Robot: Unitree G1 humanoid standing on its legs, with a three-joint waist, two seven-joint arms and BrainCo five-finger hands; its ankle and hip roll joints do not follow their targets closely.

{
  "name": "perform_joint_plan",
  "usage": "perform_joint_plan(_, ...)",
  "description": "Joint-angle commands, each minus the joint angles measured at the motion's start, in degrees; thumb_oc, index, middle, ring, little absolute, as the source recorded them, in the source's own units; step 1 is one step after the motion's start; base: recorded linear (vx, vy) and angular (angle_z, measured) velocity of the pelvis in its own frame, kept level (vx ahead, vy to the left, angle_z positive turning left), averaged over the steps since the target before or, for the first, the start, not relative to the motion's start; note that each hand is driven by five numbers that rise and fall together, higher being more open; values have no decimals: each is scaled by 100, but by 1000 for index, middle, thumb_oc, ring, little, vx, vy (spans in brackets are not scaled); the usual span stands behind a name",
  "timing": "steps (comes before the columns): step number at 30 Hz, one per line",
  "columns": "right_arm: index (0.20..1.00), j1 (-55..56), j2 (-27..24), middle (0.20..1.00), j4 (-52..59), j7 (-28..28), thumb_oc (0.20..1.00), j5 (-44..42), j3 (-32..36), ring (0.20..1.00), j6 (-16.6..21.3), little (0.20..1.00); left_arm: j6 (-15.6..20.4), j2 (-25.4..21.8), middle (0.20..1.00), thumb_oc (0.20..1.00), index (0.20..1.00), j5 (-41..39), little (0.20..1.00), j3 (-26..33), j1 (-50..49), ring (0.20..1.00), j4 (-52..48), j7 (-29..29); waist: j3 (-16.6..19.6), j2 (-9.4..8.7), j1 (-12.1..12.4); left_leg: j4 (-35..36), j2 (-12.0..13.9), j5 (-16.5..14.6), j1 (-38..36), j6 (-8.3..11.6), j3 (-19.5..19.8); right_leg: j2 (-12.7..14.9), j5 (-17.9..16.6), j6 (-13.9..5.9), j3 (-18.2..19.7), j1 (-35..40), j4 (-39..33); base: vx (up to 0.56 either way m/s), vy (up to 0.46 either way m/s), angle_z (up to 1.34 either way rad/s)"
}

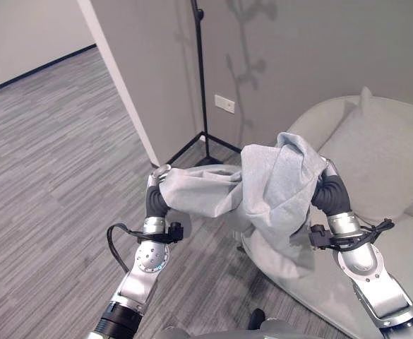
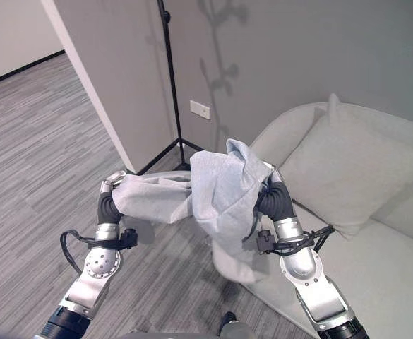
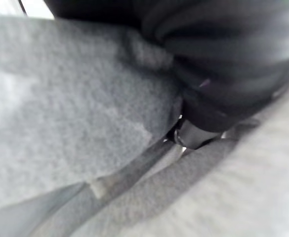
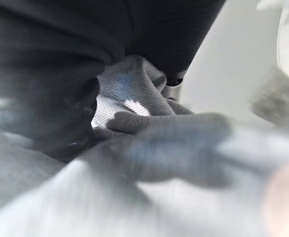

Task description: Hang the clothes on the sofa on the clothes rack.

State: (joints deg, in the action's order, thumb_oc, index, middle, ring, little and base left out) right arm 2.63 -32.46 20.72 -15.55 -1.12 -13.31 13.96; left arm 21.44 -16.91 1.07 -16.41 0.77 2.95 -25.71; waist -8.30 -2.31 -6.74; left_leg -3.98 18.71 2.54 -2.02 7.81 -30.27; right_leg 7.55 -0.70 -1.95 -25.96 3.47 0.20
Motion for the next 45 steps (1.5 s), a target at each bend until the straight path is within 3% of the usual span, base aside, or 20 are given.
perform_joint_plan(1,200,-224,18,200,416,-261,200,-16,41,200,427,200,388,-40,200,200,200,-378,200,-103,329,200,-291,-59,263,-139,-36,340,660,950,-14,285,282,516,210,-625,208,8,155,148,150,0)
perform_joint_plan(4,200,-104,-60,200,468,-296,200,-29,132,200,456,200,388,-93,200,200,200,-428,200,-316,436,200,-328,-17,201,-60,-78,451,909,1222,85,425,417,560,411,-662,333,127,230,313,270,-17)
perform_joint_plan(8,200,-24,-27,200,557,-363,200,-85,218,200,457,200,392,-194,200,200,200,-494,200,-540,554,200,-397,-18,161,19,-54,57,879,931,545,405,542,694,616,-680,523,444,320,344,247,6)
perform_joint_plan(11,200,-2,133,200,521,-297,200,14,170,200,410,200,381,-388,200,200,200,-590,200,-679,763,200,-359,39,175,-168,-103,-204,422,496,796,130,348,1060,404,-708,764,225,1194,380,353,20)
perform_joint_plan(12,200,-76,166,200,441,-318,200,103,124,200,376,200,391,-465,200,200,200,-502,200,-681,841,200,-374,-17,161,-180,-121,-143,279,386,728,13,270,1135,196,-734,826,76,1533,235,363,-4)
perform_joint_plan(13,200,-347,237,200,347,-362,200,284,2,200,316,200,314,-697,200,200,200,-219,200,-586,914,200,-452,-205,156,-224,-166,157,-141,198,395,-297,-37,1415,-529,-890,936,-432,2308,231,363,-14)
perform_joint_plan(16,200,-595,319,200,283,-334,200,295,-174,200,317,200,300,-897,200,200,200,115,200,-389,969,200,-553,-445,144,-203,-169,558,-540,137,81,-559,-302,1644,-917,-1034,1032,-885,3049,245,401,-30)
perform_joint_plan(17,200,-681,351,200,273,-292,200,245,-265,200,311,200,329,-954,200,200,200,275,200,-171,931,200,-625,-652,107,-154,-203,850,-849,79,-238,-684,-319,1421,-749,-999,1052,-1262,3350,292,378,-55)
perform_joint_plan(19,200,-705,316,200,266,-266,200,233,-278,200,312,200,337,-935,200,200,200,307,200,-101,874,200,-628,-680,84,-145,-240,872,-942,10,-326,-693,-355,1189,-527,-939,1041,-1420,3281,220,210,-65)
perform_joint_plan(21,200,-816,229,200,246,-265,200,232,-220,200,325,200,376,-855,200,200,200,314,200,-6,681,200,-580,-610,70,-130,-292,898,-1123,-146,-459,-651,-304,685,-154,-821,687,-1614,2343,238,61,-44)
perform_joint_plan(26,200,-796,87,200,258,-428,200,265,-178,200,340,200,281,-583,200,200,200,287,200,36,724,200,-294,-589,174,-156,-416,898,-1273,-562,-739,-601,-279,528,-349,-784,323,-1594,939,248,-106,30)
perform_joint_plan(27,200,-650,-3,200,316,-316,200,245,-154,200,380,200,302,-373,200,200,200,351,200,-88,913,200,-170,-542,205,-238,-347,-126,-1093,-750,-644,-415,-504,249,-124,-528,271,-996,609,483,-433,51)
perform_joint_plan(28,200,-663,-80,200,282,-308,200,279,-97,200,441,200,363,-303,200,200,200,355,200,-218,1002,200,-209,-450,191,-353,-210,-934,-671,-502,-323,-105,-605,199,3,-394,117,-539,313,420,-423,44)
perform_joint_plan(29,200,-662,-76,200,276,-311,200,281,-84,200,444,200,364,-304,200,200,200,353,200,-230,1012,200,-207,-446,173,-350,-203,-1030,-609,-512,-292,-65,-578,160,7,-367,99,-507,275,255,-373,10)
perform_joint_plan(30,200,-700,-65,200,206,-323,200,305,-83,200,451,200,436,-226,200,200,200,168,200,-420,1121,200,-262,-276,130,-451,-31,-1686,-194,-24,114,264,-464,23,90,-214,-23,-93,-82,143,-234,-5)
perform_joint_plan(31,200,-692,-61,200,202,-294,200,280,-79,200,447,200,436,-207,200,200,200,93,200,-455,1148,200,-267,-209,140,-473,-9,-1784,-137,63,241,321,-410,-13,90,-185,-29,24,-207,192,-219,6)
perform_joint_plan(35,200,-635,-163,200,254,-125,200,217,-168,200,447,200,395,-79,200,200,200,-94,200,-727,1339,200,-284,78,191,-536,-49,-1017,-210,26,563,135,-253,70,141,-244,105,257,-356,156,88,-17)
perform_joint_plan(37,200,-564,-215,200,256,-140,200,261,-159,200,431,200,384,5,200,200,200,-124,200,-797,1339,200,-269,99,207,-396,-103,-34,-50,433,524,161,8,131,250,-356,204,309,-314,280,262,-52)
perform_joint_plan(41,200,-489,-337,200,296,-525,200,708,-28,200,399,200,360,-78,200,200,200,121,200,-731,1184,200,-146,-216,259,-154,-189,648,585,1083,310,405,277,300,441,-547,573,371,-230,405,255,-66)
perform_joint_plan(45,200,-289,-289,200,72,-1179,200,1265,589,200,207,200,264,-423,200,200,200,815,200,-329,1058,200,-229,-849,421,75,-174,537,606,830,215,396,-47,459,569,-671,894,721,-171,488,302,-68)
